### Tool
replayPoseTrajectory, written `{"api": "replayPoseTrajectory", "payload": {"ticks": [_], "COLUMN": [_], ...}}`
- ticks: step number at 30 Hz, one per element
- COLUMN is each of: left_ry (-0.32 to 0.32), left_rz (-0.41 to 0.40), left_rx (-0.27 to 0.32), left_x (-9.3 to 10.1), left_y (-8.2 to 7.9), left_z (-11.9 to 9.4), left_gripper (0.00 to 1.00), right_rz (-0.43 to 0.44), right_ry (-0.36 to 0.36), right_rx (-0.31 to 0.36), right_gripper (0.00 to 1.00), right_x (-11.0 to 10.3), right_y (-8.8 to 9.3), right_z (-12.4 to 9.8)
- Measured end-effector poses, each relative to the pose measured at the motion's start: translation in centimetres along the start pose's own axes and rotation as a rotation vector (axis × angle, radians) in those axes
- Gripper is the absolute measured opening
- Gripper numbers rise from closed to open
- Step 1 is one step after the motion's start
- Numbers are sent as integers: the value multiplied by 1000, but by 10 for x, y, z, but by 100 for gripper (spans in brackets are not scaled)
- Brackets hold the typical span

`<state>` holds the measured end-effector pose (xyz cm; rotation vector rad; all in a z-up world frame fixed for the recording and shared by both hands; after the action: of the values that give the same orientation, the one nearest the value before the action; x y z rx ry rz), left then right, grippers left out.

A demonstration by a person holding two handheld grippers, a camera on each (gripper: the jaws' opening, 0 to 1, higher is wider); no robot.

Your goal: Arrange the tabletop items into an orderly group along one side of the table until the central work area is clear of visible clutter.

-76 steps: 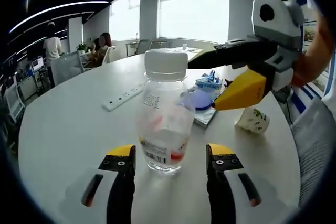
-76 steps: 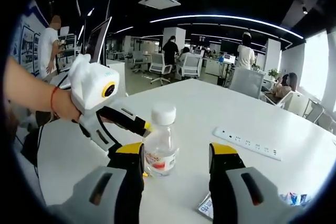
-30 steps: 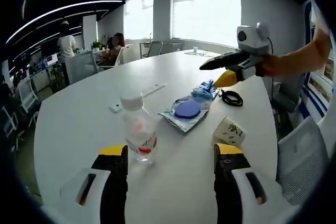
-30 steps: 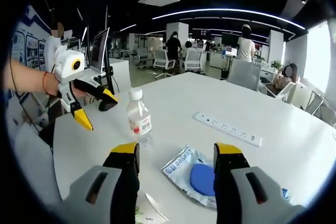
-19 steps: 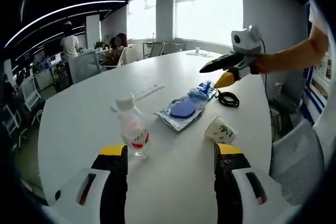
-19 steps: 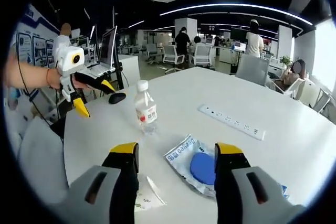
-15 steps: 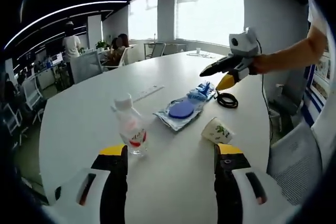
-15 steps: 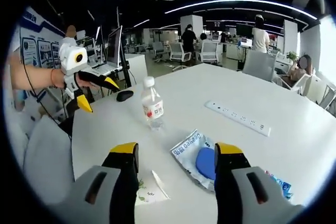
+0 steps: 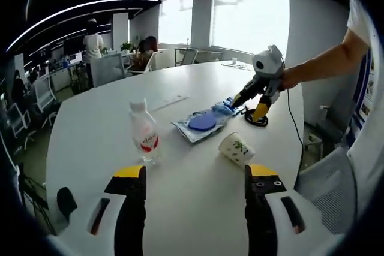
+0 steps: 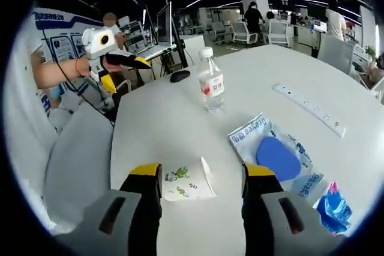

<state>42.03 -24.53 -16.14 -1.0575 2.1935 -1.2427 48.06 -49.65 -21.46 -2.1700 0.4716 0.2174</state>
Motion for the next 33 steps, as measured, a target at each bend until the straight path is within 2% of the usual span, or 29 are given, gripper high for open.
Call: {"api": "replayPoseTrajectory", "payload": {"ticks": [2, 8, 12, 15, 19, 20, 24, 26, 27, 28, 29, 31, 33], "left_ry": [-4, -19, -28, -37, -50, -54, -59, -59, -60, -61, -60, -59, -58], "left_rz": [-4, -32, -42, -58, -69, -70, -76, -79, -81, -84, -85, -86, -89], "left_rx": [-3, -13, -34, -38, -36, -38, -40, -41, -41, -42, -42, -40, -40], "left_x": [2, 6, 5, 4, 1, 0, -1, -3, -3, -4, -4, -5, -4], "left_y": [2, 11, 19, 23, 23, 23, 24, 26, 26, 26, 26, 27, 27], "left_z": [-3, -12, -14, -15, -17, -17, -16, -15, -15, -14, -14, -13, -13], "left_gripper": [67, 67, 66, 67, 67, 67, 66, 66, 66, 66, 66, 66, 66], "right_rz": [-1, 41, 87, 69, 104, 132, 146, 163, 150, 142, 194, 166, 190], "right_ry": [-19, -139, -255, -283, -343, -382, -439, -465, -470, -491, -505, -519, -541], "right_rx": [-26, -93, -128, -163, -221, -238, -264, -304, -302, -301, -325, -312, -316], "right_gripper": [47, 40, 34, 34, 28, 25, 19, 14, 8, 6, 5, 3, 1], "right_x": [5, 14, 10, 16, 20, 18, 15, 12, 11, 9, 4, 3, -4], "right_y": [3, 12, 12, 13, 19, 20, 20, 24, 24, 23, 24, 21, 18], "right_z": [3, 16, 26, 33, 39, 40, 44, 44, 46, 45, 42, 41, 37]}}
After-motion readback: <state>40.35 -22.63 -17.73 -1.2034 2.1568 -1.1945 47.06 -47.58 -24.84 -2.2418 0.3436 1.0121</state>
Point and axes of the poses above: the point that each gripper's makers call its tool centre point, and the gripper's own axes: z roughly forward along the fingers, x roughly to its right, y roughly out of its underside, the point moved 4 cm from there along -z, roughly backward along the fingers, and after that the axes turned 6 degrees about -y, right-handed, at the moved point
